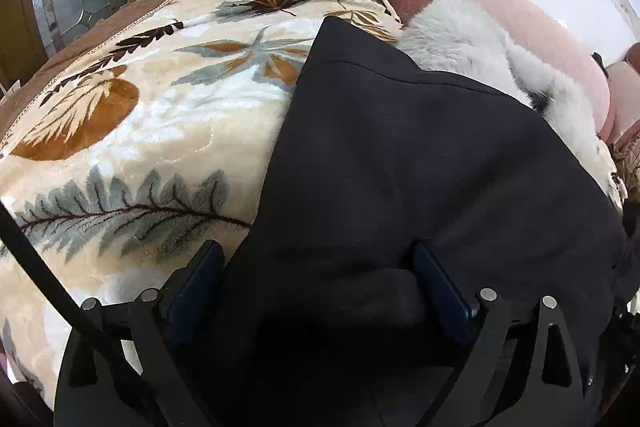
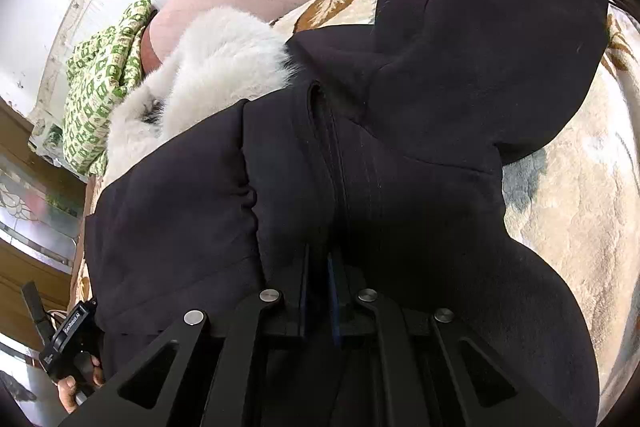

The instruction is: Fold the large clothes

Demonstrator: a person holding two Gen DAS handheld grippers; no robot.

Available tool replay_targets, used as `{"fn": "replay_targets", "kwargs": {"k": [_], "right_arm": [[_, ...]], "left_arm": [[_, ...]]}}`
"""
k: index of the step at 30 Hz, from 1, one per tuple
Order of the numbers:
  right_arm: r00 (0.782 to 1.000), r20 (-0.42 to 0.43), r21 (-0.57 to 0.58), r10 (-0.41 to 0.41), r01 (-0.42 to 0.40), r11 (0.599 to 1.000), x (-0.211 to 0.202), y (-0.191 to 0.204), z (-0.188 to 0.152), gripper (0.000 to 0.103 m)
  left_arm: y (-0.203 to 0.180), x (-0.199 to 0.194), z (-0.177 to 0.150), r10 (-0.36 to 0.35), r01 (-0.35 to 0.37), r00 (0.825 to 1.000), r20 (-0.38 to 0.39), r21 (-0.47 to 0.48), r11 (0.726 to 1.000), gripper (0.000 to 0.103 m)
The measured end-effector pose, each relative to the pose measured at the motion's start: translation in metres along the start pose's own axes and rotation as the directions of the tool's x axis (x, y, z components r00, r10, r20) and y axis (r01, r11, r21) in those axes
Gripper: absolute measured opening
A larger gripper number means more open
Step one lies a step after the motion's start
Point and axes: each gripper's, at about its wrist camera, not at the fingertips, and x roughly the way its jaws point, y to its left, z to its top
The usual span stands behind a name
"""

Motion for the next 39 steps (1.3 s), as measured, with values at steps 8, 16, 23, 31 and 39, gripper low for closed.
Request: {"fn": "replay_targets", "kwargs": {"k": [8,16,23,31,39], "right_arm": [[0.988,0.155,0.106,-0.007,-0.009,0.994,-0.074,-0.044,0.026,0.041],[0.972,0.204,0.364,-0.113,0.032,0.931,-0.092,-0.158,0.068,0.059],[0.975,0.224,0.493,-0.004,-0.110,0.863,-0.058,-0.203,0.106,0.067],[0.968,0.213,0.420,-0.133,0.032,0.907,-0.065,-0.175,0.146,0.013],[0.927,0.344,0.023,-0.150,0.152,0.988,-0.127,-0.021,0.153,0.011]], "left_arm": [[0.011,-0.062,-0.006,-0.092,0.092,0.996,-0.001,-0.020,0.996,0.095],[0.007,-0.110,-0.030,-0.146,0.146,0.989,0.037,-0.010,0.989,0.095],[0.008,-0.116,-0.039,-0.093,0.093,0.996,0.008,-0.006,0.996,0.095],[0.025,-0.126,-0.044,-0.073,0.074,0.997,0.018,-0.036,0.997,0.095],[0.033,-0.123,-0.050,-0.117,0.118,0.993,0.008,-0.071,0.991,0.095]]}}
